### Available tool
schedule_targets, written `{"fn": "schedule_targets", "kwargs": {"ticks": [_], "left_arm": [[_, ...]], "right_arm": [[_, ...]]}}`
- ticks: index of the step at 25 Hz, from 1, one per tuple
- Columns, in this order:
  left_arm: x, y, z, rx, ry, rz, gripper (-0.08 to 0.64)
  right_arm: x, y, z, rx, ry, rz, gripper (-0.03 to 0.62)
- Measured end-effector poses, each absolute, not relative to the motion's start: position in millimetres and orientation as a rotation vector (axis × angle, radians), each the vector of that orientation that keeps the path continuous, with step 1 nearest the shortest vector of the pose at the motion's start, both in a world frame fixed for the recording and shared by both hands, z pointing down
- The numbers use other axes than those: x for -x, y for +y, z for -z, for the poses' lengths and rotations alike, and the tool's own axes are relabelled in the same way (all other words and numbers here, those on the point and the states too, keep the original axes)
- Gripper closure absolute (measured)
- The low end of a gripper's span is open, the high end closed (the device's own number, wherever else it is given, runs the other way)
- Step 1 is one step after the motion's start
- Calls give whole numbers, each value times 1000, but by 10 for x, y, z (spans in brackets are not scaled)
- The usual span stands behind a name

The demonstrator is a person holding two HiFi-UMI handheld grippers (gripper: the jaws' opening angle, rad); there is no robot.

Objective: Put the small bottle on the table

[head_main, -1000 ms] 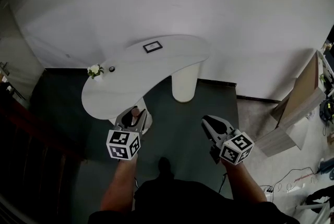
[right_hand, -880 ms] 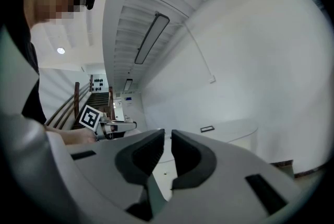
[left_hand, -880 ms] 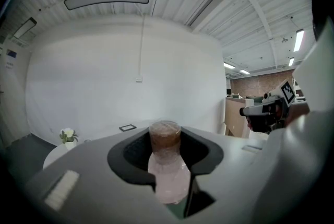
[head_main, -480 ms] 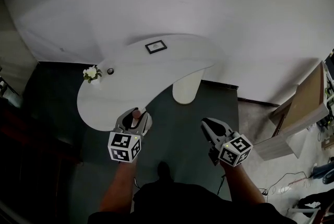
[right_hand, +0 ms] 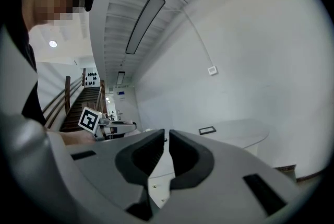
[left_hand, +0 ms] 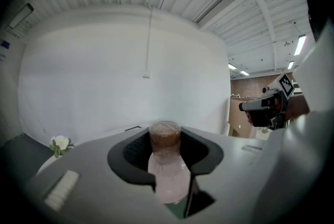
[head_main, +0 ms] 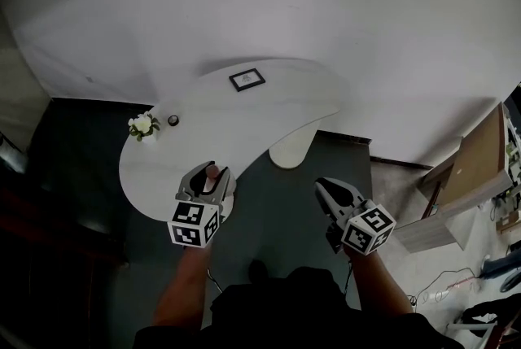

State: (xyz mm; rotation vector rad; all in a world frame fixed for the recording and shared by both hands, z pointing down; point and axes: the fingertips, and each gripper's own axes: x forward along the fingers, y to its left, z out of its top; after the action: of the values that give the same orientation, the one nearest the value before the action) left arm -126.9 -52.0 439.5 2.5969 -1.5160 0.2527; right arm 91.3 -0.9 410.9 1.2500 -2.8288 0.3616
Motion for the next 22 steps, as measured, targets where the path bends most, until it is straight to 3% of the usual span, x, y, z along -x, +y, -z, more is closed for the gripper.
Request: {"fn": "schedule_targets", "kwargs": {"ticks": [22], "left_arm": [[1463,-1666,-4450,-2518,-1607,-298,414]], "right_arm": [[-796,-1431,-4312,-1128,-2880,-432,580]]}}
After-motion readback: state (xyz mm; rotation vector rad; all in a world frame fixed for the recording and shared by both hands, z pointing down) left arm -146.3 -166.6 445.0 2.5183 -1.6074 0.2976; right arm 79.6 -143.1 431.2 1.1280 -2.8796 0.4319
